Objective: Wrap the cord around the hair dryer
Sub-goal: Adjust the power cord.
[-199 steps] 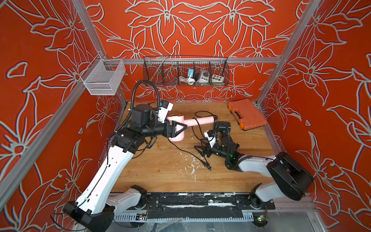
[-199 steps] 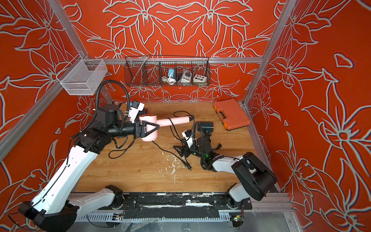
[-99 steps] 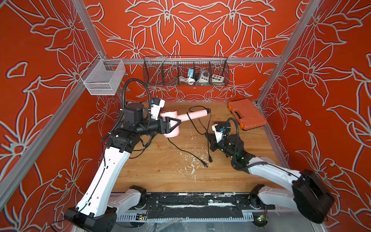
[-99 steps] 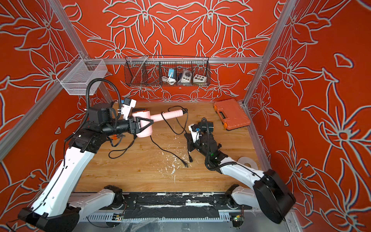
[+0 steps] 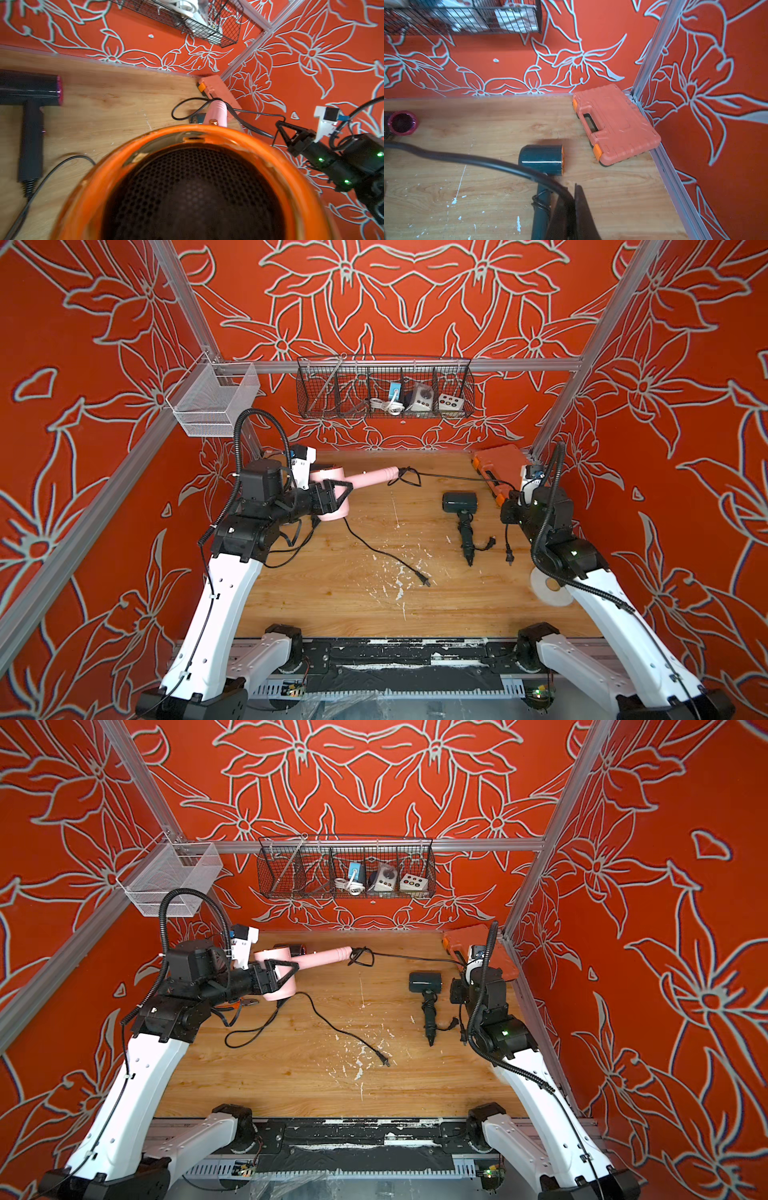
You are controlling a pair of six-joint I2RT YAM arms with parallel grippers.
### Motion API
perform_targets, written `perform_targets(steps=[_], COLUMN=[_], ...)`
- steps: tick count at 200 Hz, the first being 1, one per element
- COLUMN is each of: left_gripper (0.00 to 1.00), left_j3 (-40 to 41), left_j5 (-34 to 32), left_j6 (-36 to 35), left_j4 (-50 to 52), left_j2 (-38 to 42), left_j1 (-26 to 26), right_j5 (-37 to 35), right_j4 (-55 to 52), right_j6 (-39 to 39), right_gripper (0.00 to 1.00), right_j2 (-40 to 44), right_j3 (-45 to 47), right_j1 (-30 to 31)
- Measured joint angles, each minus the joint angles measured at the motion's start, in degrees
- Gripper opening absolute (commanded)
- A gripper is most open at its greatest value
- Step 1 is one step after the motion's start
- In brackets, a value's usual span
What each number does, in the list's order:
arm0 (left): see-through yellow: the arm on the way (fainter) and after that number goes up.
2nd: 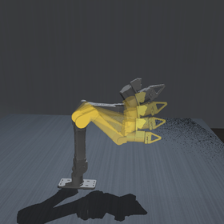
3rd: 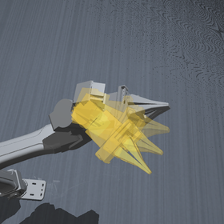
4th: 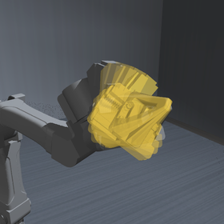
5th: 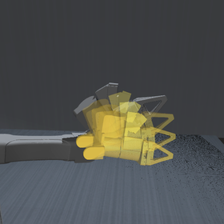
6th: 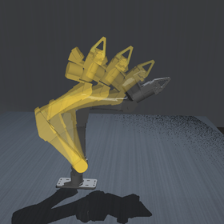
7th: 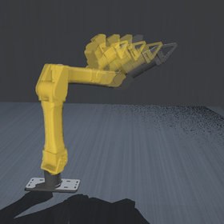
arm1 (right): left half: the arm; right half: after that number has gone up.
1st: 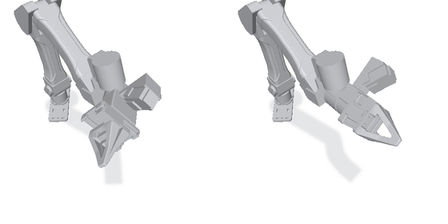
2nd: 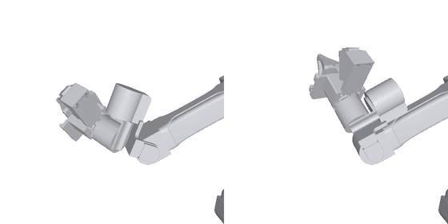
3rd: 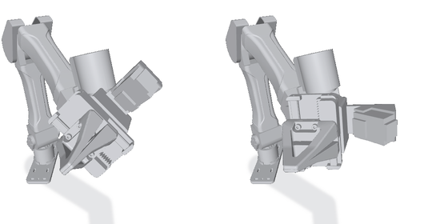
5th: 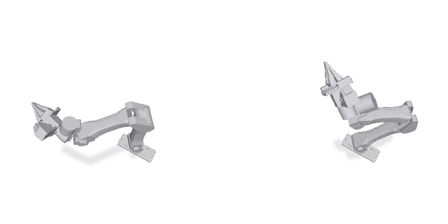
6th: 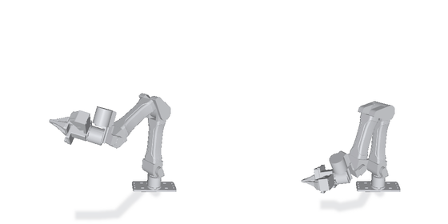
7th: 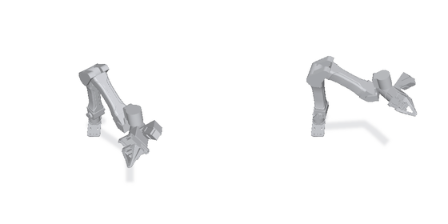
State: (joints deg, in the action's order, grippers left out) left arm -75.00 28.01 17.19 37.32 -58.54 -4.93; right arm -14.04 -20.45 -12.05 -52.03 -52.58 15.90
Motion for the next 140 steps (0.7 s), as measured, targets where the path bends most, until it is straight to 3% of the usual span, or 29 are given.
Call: perform_targets(steps=[22, 37, 69, 140], left_gripper=[0.0, 0.0, 0.0, 0.0], left_j3=[-2.8, -4.9, -7.0, -11.8], left_j5=[-8.5, -13.0, -16.1, -21.6], left_j6=[-2.0, -3.0, -4.2, -4.4], left_j4=[2.7, 4.0, 5.3, 8.2], left_j2=[-0.1, -0.5, -2.3, -5.3], left_j1=[0.3, 0.5, 0.0, 1.6], right_j5=[-1.9, -1.4, 0.9, 2.3], right_j4=[-5.0, -7.5, -9.7, -10.7], right_j6=[-1.0, -1.9, -3.4, -9.0], right_gripper=[0.0, 0.0, 0.0, 0.0], right_j2=[-1.4, -1.1, 1.3, 0.4], right_j3=[0.0, 0.0, 0.0, 2.0], right_j1=[-2.3, -7.1, -18.3, -30.9])
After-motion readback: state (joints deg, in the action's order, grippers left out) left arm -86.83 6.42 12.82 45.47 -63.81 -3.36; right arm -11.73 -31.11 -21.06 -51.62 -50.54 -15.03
